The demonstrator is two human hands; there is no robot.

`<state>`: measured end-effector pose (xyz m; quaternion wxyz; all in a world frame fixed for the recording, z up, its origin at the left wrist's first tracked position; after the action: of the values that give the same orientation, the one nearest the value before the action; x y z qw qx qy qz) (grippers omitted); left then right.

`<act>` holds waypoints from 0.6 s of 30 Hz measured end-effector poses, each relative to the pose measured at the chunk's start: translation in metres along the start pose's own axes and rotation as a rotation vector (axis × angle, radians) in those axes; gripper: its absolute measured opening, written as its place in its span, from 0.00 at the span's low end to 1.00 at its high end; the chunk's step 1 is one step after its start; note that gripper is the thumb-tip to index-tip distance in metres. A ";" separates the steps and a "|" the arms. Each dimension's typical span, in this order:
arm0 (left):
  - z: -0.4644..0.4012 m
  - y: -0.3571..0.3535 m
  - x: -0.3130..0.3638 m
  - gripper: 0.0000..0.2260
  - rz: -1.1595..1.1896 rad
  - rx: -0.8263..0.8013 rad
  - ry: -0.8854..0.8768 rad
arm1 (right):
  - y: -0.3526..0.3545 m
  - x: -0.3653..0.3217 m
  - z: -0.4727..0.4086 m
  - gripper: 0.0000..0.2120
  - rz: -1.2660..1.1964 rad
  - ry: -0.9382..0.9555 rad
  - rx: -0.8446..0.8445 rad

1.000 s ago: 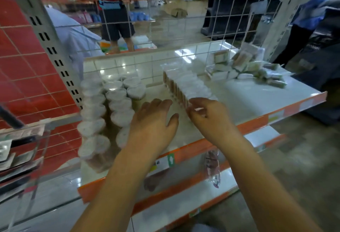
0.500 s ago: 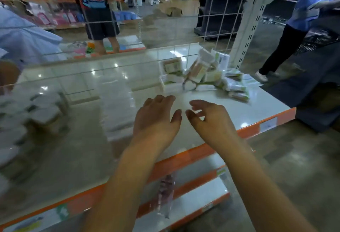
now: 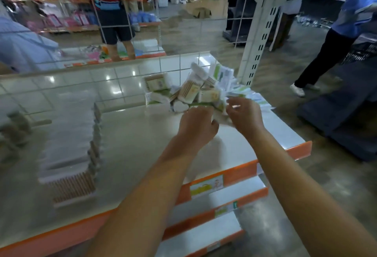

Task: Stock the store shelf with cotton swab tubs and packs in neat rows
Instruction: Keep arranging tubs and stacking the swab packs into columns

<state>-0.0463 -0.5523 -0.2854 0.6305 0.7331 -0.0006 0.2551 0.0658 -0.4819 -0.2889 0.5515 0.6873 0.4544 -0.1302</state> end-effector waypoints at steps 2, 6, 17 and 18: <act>-0.013 -0.017 0.003 0.15 -0.084 -0.036 0.007 | 0.008 0.018 -0.018 0.11 -0.010 -0.001 0.106; -0.022 -0.037 0.000 0.14 -0.110 -0.031 0.011 | 0.018 0.048 -0.040 0.13 -0.006 0.010 0.272; -0.034 -0.068 -0.011 0.15 -0.137 -0.089 0.101 | -0.006 0.104 -0.084 0.25 0.193 -0.179 -0.015; -0.035 -0.068 -0.013 0.15 -0.130 -0.082 0.106 | -0.010 0.108 -0.087 0.25 0.201 -0.184 -0.065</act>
<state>-0.0485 -0.5099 -0.3507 0.6744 0.6905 0.0700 0.2518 0.0895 -0.3542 -0.3378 0.6231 0.6964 0.3345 -0.1219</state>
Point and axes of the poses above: each hand's wrist, its own z-axis away from the middle knuckle, its own y-axis out of the back of the hand, x = y × z, the point moved 7 cm from there along -z, towards the middle knuckle, and after that the axes turned 13 degrees about y, right-handed, at the moved point
